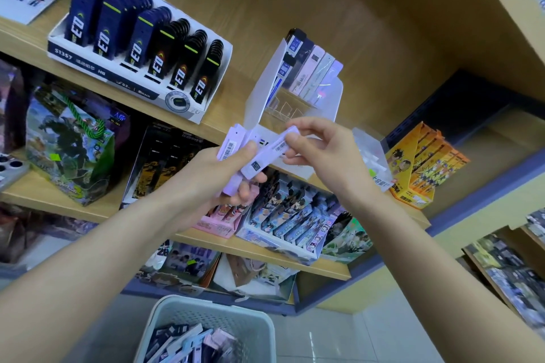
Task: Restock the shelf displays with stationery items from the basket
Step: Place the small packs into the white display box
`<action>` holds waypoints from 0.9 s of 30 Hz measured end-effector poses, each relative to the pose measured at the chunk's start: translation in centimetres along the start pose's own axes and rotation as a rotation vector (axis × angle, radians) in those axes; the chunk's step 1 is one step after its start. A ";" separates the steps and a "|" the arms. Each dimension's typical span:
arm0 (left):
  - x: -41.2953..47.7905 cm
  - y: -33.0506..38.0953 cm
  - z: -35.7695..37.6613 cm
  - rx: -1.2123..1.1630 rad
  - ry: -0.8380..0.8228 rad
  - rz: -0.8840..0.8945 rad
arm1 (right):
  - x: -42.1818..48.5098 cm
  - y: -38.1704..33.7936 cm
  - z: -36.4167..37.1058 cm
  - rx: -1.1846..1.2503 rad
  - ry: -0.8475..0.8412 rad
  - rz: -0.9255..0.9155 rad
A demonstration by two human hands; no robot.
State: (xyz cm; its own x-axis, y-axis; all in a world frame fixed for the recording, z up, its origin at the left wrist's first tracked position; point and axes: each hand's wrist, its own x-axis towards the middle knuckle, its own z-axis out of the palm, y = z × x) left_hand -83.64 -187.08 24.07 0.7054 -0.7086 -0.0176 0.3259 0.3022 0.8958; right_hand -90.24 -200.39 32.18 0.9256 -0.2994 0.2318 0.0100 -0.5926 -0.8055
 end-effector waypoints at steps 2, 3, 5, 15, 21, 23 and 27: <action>0.1 0.0 -0.1 -0.003 0.009 -0.015 | -0.5 0.2 -0.4 -0.005 -0.016 -0.045; 0.1 0.0 -0.2 -0.009 0.016 -0.016 | -0.8 0.4 -0.6 -0.019 -0.031 -0.056; 0.1 0.1 -0.3 0.010 0.043 -0.004 | -1.6 0.8 -0.8 -0.099 -0.049 -0.052; -0.2 -0.4 -0.1 0.284 0.045 0.131 | -4.3 3.0 1.2 -0.221 -0.043 0.062; -0.4 -0.3 0.4 0.351 0.068 0.193 | -4.3 3.3 1.6 -0.276 -0.180 0.055; -0.5 0.0 0.4 0.340 0.097 0.201 | -3.9 3.0 1.0 -0.326 -0.173 0.042; -0.4 0.7 0.1 0.232 0.146 0.165 | -2.6 1.2 -1.2 -0.192 -0.005 0.059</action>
State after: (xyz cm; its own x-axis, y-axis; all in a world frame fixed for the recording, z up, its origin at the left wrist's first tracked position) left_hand -83.80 -186.64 24.79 0.8254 -0.5577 0.0878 0.0589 0.2397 0.9691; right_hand -93.13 -201.24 31.27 0.9242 -0.3346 0.1838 -0.1168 -0.7061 -0.6984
